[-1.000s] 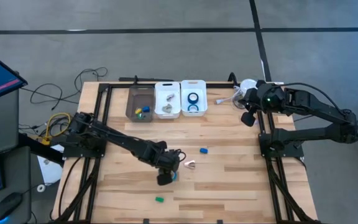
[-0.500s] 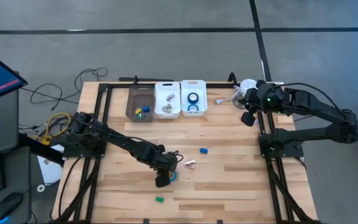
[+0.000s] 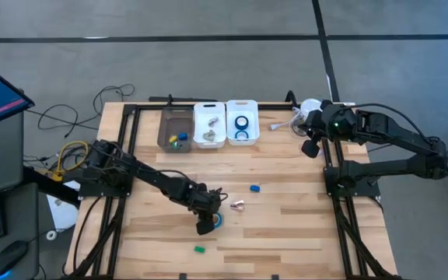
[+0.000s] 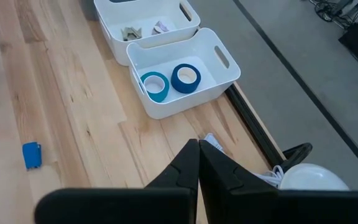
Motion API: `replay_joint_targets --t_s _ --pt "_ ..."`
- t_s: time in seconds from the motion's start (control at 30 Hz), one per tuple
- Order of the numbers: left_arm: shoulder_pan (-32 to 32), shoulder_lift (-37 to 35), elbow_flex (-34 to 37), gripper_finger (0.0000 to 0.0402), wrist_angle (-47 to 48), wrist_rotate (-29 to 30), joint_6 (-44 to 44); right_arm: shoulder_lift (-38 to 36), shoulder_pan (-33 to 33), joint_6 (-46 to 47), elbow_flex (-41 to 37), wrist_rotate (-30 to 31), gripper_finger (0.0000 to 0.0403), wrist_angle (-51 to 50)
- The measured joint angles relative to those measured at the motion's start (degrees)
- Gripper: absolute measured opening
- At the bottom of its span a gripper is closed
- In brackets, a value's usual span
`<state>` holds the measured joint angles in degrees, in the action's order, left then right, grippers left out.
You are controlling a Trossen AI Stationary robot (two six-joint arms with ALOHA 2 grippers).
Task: Pick and place Stapler, Stapler remover, tape
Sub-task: Put the light blue tape into the right white bin
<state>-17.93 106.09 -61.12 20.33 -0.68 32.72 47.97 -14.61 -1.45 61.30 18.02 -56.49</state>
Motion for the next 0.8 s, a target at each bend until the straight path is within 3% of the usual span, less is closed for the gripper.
replay_joint_targets --t_s 0.5,0.8 --pt "0.0 2.8 0.8 0.0127 -2.7 0.2 5.9 0.0 0.0 0.0 0.0 0.0 0.0001 0.5" --pt "0.0 1.9 1.1 0.0056 -3.6 2.7 6.6 0.0 0.0 0.0 0.0 0.1 0.0001 0.6"
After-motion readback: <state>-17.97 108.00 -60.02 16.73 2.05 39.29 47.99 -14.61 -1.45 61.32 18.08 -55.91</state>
